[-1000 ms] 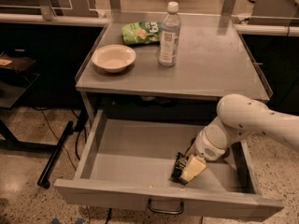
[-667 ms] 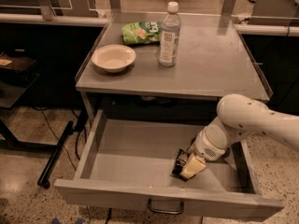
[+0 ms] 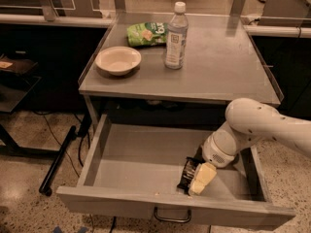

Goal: Place rxbar chocolate into top drawer

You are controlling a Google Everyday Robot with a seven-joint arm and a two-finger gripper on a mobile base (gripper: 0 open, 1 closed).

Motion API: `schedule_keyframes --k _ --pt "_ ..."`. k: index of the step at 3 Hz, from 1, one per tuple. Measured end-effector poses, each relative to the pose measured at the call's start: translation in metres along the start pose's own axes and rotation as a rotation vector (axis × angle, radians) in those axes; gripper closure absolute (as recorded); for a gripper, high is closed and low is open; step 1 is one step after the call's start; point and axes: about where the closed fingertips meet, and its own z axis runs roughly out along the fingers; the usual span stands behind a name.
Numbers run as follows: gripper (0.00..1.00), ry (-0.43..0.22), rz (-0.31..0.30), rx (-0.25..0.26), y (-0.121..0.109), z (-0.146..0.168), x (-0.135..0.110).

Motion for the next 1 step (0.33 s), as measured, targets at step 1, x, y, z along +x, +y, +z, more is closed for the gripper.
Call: schedule_keyframes --k 1 --pt "0.0 0.0 0.0 0.0 0.0 0.0 0.0"
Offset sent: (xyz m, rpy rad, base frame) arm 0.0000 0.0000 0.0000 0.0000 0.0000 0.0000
